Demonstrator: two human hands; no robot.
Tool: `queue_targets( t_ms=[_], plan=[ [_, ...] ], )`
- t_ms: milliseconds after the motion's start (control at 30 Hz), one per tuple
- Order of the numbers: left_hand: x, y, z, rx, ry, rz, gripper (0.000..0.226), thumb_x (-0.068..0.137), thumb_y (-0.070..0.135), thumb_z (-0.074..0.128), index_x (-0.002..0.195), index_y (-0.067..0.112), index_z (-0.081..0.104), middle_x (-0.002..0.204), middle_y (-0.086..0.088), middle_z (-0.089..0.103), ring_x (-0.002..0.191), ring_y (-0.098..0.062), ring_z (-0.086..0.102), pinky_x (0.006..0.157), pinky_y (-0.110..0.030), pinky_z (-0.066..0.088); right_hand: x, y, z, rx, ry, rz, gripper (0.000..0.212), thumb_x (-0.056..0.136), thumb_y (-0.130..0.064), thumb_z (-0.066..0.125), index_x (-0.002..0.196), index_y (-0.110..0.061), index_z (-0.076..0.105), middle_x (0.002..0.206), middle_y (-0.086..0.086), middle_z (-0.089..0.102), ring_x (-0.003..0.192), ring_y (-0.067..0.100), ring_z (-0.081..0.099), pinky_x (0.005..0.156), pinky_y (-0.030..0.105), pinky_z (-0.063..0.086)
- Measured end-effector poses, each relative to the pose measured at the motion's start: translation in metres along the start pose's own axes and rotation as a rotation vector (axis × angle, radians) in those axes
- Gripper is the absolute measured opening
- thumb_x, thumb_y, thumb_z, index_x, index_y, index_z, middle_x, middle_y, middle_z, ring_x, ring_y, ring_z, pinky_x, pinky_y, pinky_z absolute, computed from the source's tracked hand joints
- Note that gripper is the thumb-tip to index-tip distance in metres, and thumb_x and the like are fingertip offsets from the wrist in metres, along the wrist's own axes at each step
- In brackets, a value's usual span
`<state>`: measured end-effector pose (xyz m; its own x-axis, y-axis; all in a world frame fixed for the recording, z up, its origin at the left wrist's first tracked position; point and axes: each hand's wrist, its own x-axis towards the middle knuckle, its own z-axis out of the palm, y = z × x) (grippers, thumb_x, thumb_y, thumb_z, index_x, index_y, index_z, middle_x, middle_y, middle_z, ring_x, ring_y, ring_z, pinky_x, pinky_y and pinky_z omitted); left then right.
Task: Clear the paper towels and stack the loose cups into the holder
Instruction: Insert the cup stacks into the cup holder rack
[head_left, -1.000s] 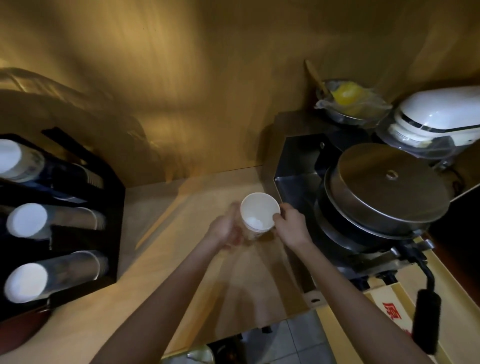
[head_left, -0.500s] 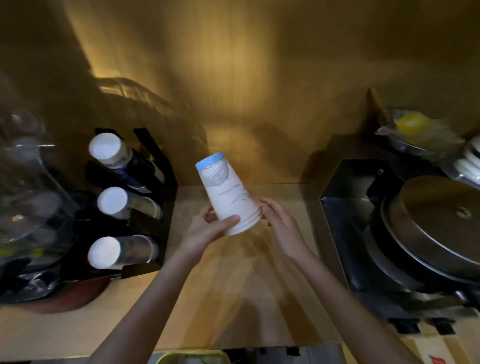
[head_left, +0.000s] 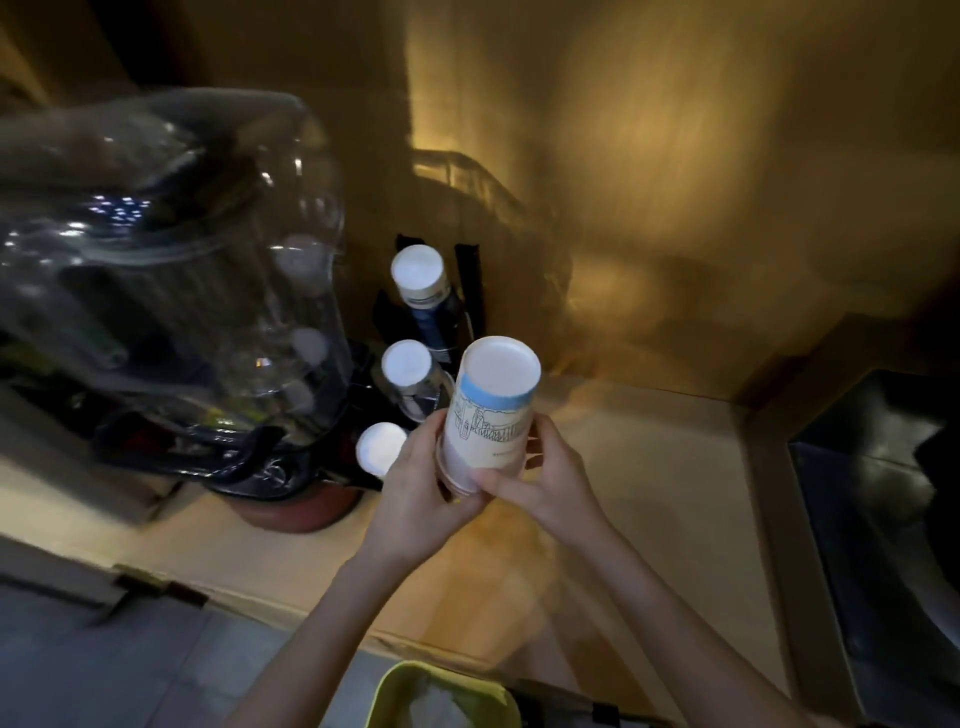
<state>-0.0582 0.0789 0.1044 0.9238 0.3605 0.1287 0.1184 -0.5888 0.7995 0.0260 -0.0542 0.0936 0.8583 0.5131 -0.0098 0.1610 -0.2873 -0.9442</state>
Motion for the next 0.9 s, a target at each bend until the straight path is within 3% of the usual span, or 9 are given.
queue_targets(
  t_ms=[67,133,200,367,433,533,667,800,900],
  plan=[
    [-0.006,-0.005,-0.026,0.042,-0.025,-0.004,0.079,0.067,0.024,0.075,0.134,0.02,0.033,0.127,0.005,0.049,0.118,-0.012,0.047,0.1,-0.031,0.044,0.0,-0.007,0.018,0.008,-0.013,-0.017,0.069,0.055,-0.037,0.085,0.111,-0.026,0.047,0.105,-0.013,0.062,0.091,-0.006,0.06,0.069,0.006,0.046],
    [-0.009,-0.005,-0.056,0.056,-0.015,0.0,0.081,0.065,0.032,0.07,0.136,0.019,0.034,0.134,0.001,0.048,0.123,-0.013,0.045,0.104,-0.032,0.04,0.002,-0.014,0.034,0.017,-0.022,-0.041,0.066,0.057,-0.03,0.086,0.11,-0.026,0.046,0.101,-0.02,0.059,0.087,-0.014,0.058,0.067,0.003,0.045],
    [-0.009,0.001,-0.085,0.011,0.022,0.034,0.082,0.06,0.042,0.065,0.134,0.023,0.035,0.133,0.001,0.051,0.121,-0.01,0.05,0.102,-0.035,0.045,0.003,-0.021,0.05,0.002,-0.034,-0.06,0.067,0.057,-0.032,0.086,0.11,-0.031,0.045,0.102,-0.02,0.058,0.089,-0.01,0.059,0.067,0.004,0.045],
    [-0.006,0.022,-0.13,0.125,0.089,0.133,0.086,0.056,0.058,0.067,0.131,0.026,0.039,0.12,0.014,0.051,0.101,0.008,0.05,0.084,0.001,0.039,0.011,-0.027,0.083,-0.036,-0.056,-0.066,0.077,0.057,-0.035,0.085,0.122,-0.021,0.047,0.122,-0.002,0.059,0.109,0.012,0.057,0.085,0.026,0.051],
    [0.0,0.018,-0.133,0.252,0.099,0.142,0.082,0.056,0.053,0.072,0.127,0.023,0.045,0.117,0.008,0.053,0.099,0.002,0.048,0.081,-0.003,0.038,0.015,-0.026,0.092,-0.059,-0.067,-0.067,0.081,0.059,-0.037,0.084,0.128,-0.021,0.044,0.127,-0.002,0.057,0.114,0.012,0.055,0.09,0.028,0.05],
    [0.005,0.003,-0.128,0.324,0.123,0.101,0.074,0.059,0.038,0.081,0.124,0.017,0.052,0.116,-0.003,0.056,0.102,-0.014,0.055,0.085,-0.02,0.04,0.022,-0.021,0.1,-0.108,-0.087,-0.059,0.085,0.062,-0.036,0.083,0.133,-0.021,0.038,0.131,-0.003,0.054,0.117,0.01,0.051,0.09,0.024,0.046],
    [0.008,-0.017,-0.119,0.305,0.123,0.067,0.073,0.06,0.032,0.082,0.123,0.011,0.054,0.117,-0.007,0.056,0.104,-0.019,0.056,0.087,-0.022,0.041,0.029,-0.012,0.106,-0.159,-0.105,-0.029,0.09,0.063,-0.034,0.081,0.138,-0.02,0.034,0.137,0.001,0.051,0.124,0.017,0.048,0.1,0.038,0.047],
    [0.014,-0.03,-0.108,0.283,0.106,0.052,0.072,0.059,0.026,0.084,0.123,0.008,0.054,0.116,-0.011,0.056,0.105,-0.024,0.058,0.089,-0.026,0.042,0.031,-0.008,0.104,-0.204,-0.092,-0.024,0.076,0.073,-0.023,0.074,0.138,-0.02,0.035,0.136,0.004,0.051,0.123,0.018,0.048,0.093,0.026,0.042],
    [0.018,-0.037,-0.099,0.27,0.089,0.034,0.073,0.06,0.024,0.083,0.124,0.006,0.053,0.118,-0.014,0.055,0.107,-0.027,0.056,0.093,-0.033,0.045,0.03,-0.008,0.101,-0.207,-0.054,-0.051,0.061,0.076,-0.023,0.072,0.13,-0.02,0.044,0.125,0.003,0.058,0.115,0.017,0.053,0.087,0.024,0.043]
  ],
)
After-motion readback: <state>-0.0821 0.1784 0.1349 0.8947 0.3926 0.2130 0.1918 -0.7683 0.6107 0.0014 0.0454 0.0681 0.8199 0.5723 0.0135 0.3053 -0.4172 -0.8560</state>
